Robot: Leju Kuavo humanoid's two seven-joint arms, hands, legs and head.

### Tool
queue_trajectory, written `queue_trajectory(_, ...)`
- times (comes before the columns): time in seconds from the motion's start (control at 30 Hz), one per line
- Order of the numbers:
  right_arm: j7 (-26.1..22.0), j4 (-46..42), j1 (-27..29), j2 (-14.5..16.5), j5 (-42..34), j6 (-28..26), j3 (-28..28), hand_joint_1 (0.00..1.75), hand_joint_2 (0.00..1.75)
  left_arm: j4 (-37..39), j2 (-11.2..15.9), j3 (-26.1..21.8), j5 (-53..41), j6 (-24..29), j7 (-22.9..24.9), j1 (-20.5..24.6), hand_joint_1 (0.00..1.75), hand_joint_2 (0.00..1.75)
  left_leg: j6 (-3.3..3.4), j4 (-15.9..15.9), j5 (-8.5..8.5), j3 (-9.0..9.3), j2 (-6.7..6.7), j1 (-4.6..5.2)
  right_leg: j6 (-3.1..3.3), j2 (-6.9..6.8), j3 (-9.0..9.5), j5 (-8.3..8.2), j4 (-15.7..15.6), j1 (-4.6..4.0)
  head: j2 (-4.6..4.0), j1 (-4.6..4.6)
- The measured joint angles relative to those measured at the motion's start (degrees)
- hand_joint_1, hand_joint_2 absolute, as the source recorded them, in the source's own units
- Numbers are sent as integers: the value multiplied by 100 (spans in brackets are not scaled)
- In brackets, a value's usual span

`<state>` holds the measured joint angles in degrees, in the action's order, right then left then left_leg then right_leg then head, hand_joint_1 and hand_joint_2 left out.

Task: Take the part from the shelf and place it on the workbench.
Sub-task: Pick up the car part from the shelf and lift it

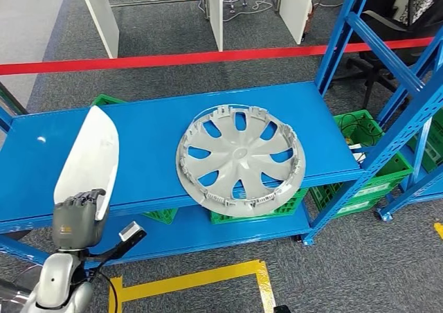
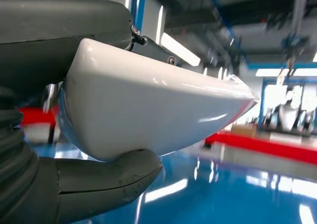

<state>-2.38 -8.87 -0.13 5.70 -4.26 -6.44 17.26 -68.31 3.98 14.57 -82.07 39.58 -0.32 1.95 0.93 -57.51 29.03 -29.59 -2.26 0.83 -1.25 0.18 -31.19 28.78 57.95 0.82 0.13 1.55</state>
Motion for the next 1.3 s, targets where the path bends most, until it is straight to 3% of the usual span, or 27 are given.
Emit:
queue_trajectory(0.3, 2, 0, -1, 0, 17, 39, 1, 0, 175, -1467, 454, 7, -578, 22, 394, -139, 175, 175, 0, 0, 0, -1, 0, 0, 0, -1, 0, 0, 0, 0, 0, -1)
queue_trajectory(0.57, 0, 0, -25, 0, 17, 54, 1, 0, 175, -2300, 798, 2, -578, 22, 201, -165, 175, 175, 0, 0, 0, 0, 1, -1, 0, 0, 0, 0, 1, -1, 0, 0)
queue_trajectory(0.93, -9, 0, -93, 0, 10, 47, 1, 0, 175, -2519, 865, -4, -578, 22, 197, -229, 175, 175, 0, -1, 0, 0, 1, 0, 0, 0, 0, 0, 0, 0, 0, 0)
queue_trajectory(1.3, -25, 0, -90, 0, -21, 7, 1, 0, 175, -2420, 720, 36, -374, 22, 179, -263, 175, 175, 0, -2, 0, 0, 1, 0, 0, 0, 0, 0, 0, 0, 0, 0)
